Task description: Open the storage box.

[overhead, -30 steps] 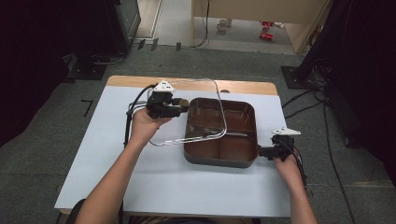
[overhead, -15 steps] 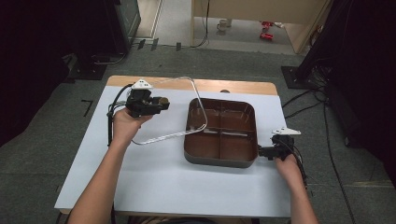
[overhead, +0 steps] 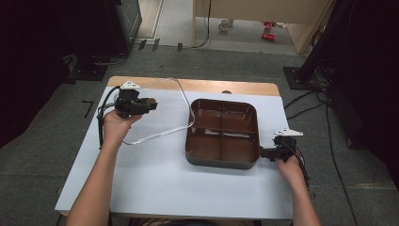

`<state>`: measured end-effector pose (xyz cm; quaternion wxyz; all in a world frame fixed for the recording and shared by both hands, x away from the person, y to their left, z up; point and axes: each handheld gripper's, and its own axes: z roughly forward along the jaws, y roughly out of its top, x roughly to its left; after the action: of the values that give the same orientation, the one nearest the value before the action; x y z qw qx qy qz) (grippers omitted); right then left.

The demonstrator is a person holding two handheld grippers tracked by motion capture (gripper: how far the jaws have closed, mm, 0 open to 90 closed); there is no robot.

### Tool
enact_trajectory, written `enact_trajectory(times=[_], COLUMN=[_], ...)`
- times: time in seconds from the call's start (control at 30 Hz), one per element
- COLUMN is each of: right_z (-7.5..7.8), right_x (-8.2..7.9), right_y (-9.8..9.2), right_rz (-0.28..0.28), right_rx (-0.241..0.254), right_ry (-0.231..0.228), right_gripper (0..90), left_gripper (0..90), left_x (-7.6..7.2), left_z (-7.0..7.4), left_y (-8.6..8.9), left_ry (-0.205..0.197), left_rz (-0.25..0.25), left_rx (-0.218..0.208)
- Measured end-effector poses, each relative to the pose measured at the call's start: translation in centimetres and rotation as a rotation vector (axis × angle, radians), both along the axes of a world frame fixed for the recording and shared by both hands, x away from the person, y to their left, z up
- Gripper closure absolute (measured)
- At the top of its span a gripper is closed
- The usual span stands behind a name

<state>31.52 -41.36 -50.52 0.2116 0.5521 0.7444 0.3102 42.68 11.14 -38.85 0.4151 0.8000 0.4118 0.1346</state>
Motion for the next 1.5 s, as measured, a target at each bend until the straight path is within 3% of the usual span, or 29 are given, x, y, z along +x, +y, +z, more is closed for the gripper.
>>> enact_trajectory(times=[0.43, 0.77, 0.93, 1.17, 1.5], right_z=[0.0, 0.0, 0.0, 0.0, 0.0], right_x=[0.0, 0.0, 0.0, 0.0, 0.0], right_y=[0.0, 0.0, 0.0, 0.0, 0.0], right_rz=[0.000, 0.000, 0.000, 0.000, 0.000], right_rx=[0.000, 0.000, -0.001, 0.000, 0.000], right_ry=[0.000, 0.000, 0.000, 0.000, 0.000], right_gripper=[0.0, 0.0, 0.0, 0.0, 0.0], left_gripper=[58.9, 58.8, 58.8, 58.8, 58.7], left_x=[0.9, 1.7, 2.0, 2.4, 2.7], left_z=[-1.6, -3.6, -4.5, -6.0, -7.2], left_y=[2.5, 3.6, 3.8, 3.6, 3.4], left_ry=[0.035, 0.067, 0.085, 0.140, 0.160], left_rz=[0.073, 0.117, 0.127, 0.122, 0.127], left_rx=[-0.006, 0.016, 0.056, 0.100, 0.140])
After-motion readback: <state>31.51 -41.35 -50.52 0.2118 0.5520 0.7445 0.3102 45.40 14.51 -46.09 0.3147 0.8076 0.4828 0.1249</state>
